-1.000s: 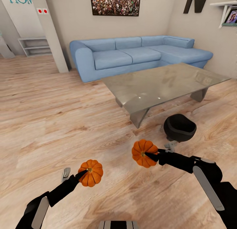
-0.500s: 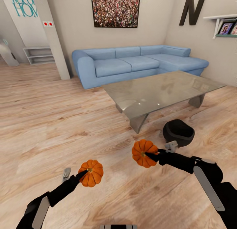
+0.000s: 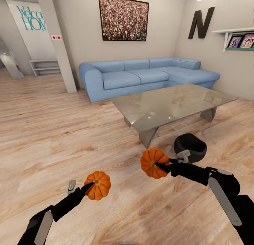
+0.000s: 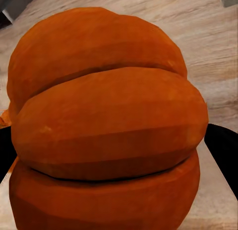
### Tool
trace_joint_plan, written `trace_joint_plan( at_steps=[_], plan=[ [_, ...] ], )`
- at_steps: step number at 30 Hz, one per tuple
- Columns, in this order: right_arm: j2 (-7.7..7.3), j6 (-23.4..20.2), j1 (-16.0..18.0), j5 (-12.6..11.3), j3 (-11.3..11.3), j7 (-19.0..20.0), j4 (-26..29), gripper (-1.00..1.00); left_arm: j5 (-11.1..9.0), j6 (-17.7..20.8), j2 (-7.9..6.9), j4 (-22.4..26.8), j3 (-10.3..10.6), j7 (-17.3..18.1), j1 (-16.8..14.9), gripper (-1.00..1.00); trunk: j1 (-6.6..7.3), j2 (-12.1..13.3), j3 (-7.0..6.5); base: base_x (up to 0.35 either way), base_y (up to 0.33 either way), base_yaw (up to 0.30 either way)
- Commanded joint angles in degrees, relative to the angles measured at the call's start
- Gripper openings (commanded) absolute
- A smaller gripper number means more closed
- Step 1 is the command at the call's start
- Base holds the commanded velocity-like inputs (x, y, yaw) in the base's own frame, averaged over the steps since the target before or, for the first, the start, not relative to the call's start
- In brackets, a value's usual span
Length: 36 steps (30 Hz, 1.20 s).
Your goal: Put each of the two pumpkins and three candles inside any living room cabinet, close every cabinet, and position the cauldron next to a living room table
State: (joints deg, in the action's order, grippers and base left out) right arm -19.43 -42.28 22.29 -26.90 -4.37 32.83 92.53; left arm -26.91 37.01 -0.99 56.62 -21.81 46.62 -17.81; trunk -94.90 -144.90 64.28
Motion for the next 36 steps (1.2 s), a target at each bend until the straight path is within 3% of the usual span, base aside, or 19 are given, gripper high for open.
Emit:
trace_joint_plan(
  at_steps=[1, 31, 35, 36],
  plan=[
    [0.02, -0.4, 0.0, -0.2, 0.0, 0.4, 0.0, -1.00, -0.2, 0.4, 0.01, 0.0, 0.0, 0.1, 0.0, -1.00, 0.03, 0.0, -0.18, 0.000, 0.000, 0.000],
    [0.10, -0.3, 0.1, -0.2, -0.6, 0.9, 0.0, -1.00, -0.2, 0.3, 0.02, -0.3, 0.0, -0.2, 0.0, -1.00, 0.81, 0.4, -6.82, 0.000, 0.000, 0.000],
    [-0.34, 3.9, 0.0, 0.6, -0.7, 0.8, 0.0, -1.00, -0.2, 0.3, 0.02, -0.3, 0.0, -0.2, 0.0, -1.00, 0.91, 0.5, -7.71, 0.000, 0.000, 0.000],
    [-0.46, 4.9, 0.0, 2.3, -0.7, 0.8, 0.0, -1.00, -0.2, 0.3, -0.01, -0.4, 0.0, -0.2, 0.0, -1.00, 0.94, 0.5, -7.93, 0.000, 0.000, 0.000]
  ],
)
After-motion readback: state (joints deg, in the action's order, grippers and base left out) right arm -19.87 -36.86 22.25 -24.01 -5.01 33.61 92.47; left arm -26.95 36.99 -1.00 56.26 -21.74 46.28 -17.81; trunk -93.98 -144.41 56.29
